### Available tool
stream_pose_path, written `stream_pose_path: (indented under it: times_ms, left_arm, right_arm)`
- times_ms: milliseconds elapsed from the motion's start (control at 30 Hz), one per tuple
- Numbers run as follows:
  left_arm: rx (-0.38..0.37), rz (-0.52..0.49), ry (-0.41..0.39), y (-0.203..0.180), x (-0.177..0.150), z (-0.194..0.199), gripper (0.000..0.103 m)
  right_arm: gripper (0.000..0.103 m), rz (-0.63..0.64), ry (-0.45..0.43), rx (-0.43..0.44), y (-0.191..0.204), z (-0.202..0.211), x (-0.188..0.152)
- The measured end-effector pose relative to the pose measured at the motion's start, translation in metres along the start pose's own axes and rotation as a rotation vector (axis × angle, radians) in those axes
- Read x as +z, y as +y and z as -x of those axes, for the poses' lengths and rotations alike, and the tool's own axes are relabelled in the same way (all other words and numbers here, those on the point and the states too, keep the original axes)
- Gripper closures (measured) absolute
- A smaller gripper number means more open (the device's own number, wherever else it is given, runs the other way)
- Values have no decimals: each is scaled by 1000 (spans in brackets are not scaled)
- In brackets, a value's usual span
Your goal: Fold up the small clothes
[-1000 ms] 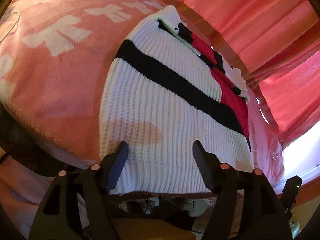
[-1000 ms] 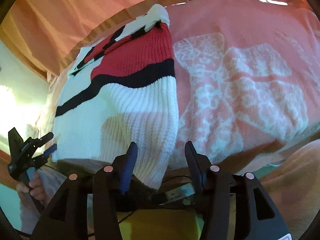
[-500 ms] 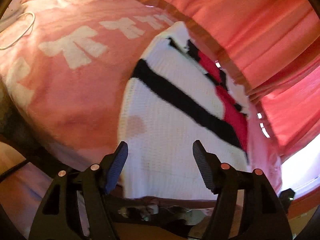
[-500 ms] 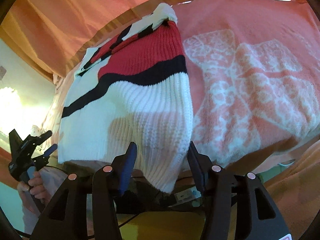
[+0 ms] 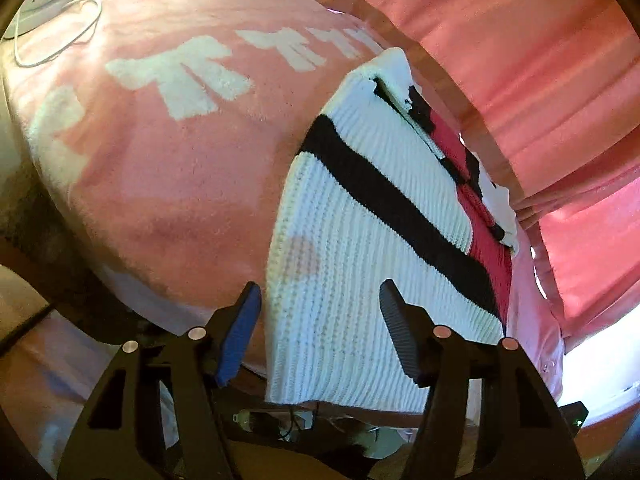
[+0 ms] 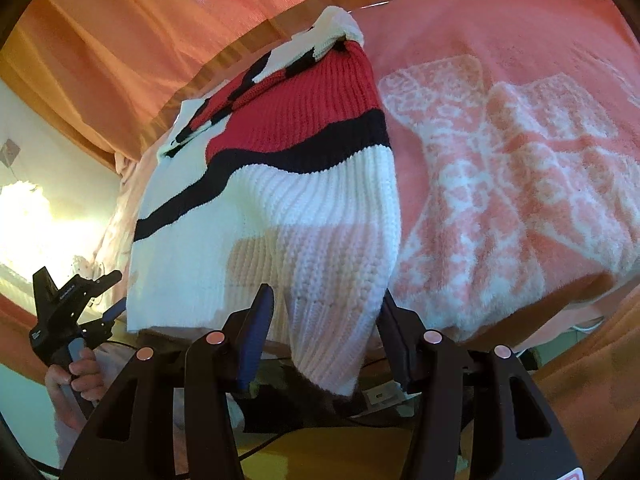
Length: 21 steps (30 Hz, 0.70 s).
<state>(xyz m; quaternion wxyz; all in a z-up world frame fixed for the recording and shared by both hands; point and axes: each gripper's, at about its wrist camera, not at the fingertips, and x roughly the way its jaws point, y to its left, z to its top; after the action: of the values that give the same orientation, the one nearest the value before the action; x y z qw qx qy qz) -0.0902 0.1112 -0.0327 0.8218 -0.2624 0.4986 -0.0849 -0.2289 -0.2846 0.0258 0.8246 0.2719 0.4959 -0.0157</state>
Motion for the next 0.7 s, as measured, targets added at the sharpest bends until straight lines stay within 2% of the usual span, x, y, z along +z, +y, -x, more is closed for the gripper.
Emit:
stream_pose_path:
  times_ms: [133, 233, 267, 300, 333, 367, 400, 467, 600, 700]
  left_arm:
    - [32, -69, -2, -11, -6, -11, 41]
    - [-34, -65, 33, -20, -6, -20, 43]
    - [-47, -64, 40, -20, -5, -21, 47]
    - [-67, -57, 60, -21, -4, -25, 62]
    - [-72, -45, 70, -20, -3, -28, 85]
    - [-97, -22, 101, -18, -3, -33, 91]
    - [-120, 7, 120, -14, -3, -34, 92]
    - [-125, 18, 99, -14, -4, -26, 93]
    - [-146, -38, 42, -20, -7, 16, 94]
    - [-182, -123, 19, -29, -18, 51, 94]
  right_arm:
    - [51, -4, 5, 18, -1, -3, -1]
    - [51, -12, 0, 39, -2, -6, 0]
    - [52, -15, -4, 47, -2, -7, 1]
    - [53, -20, -7, 52, -2, -8, 1]
    - [59, -26, -10, 61, -3, -9, 3]
    - [85, -30, -15, 74, -4, -10, 4]
    - [91, -30, -17, 89, -4, -11, 5]
    - [92, -34, -51, 92, -3, -4, 8]
    - [93, 21, -121, 90, 8, 35, 9]
    - [93, 79, -158, 65, 14, 70, 0]
